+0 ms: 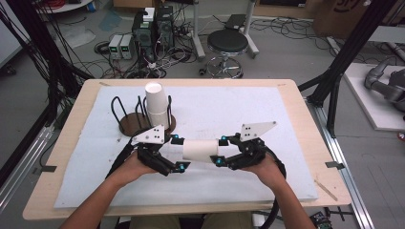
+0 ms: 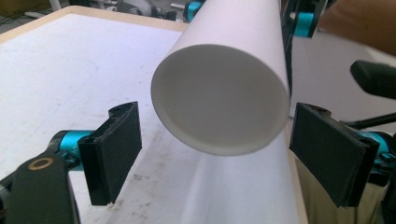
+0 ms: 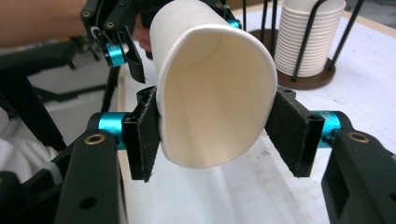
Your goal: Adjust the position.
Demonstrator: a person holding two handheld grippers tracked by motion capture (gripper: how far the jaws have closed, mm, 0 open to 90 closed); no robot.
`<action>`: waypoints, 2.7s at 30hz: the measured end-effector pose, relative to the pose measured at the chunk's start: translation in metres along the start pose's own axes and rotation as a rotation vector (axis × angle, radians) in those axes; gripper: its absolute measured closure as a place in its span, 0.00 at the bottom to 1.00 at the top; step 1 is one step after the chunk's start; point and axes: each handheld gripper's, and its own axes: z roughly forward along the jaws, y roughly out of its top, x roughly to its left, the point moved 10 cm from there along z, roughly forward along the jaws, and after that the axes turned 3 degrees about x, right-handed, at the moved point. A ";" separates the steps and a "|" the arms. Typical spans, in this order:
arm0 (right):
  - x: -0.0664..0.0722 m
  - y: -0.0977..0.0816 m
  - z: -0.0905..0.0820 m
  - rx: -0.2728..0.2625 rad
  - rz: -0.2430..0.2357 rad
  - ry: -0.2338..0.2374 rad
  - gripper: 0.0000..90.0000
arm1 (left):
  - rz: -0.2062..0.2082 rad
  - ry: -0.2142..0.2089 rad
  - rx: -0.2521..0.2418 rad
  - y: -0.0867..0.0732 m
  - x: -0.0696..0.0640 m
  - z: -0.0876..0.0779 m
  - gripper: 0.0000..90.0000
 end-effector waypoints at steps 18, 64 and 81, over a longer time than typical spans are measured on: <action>-0.003 0.021 0.005 0.295 -0.122 -0.064 0.43 | 0.082 0.018 0.110 0.001 0.004 0.001 0.19; 0.004 0.011 0.032 0.724 -0.199 -0.082 0.41 | 0.149 -0.023 0.328 -0.010 -0.003 0.041 0.37; 0.001 0.017 0.030 0.610 -0.135 -0.079 0.27 | 0.074 -0.030 0.238 -0.012 -0.001 0.043 0.41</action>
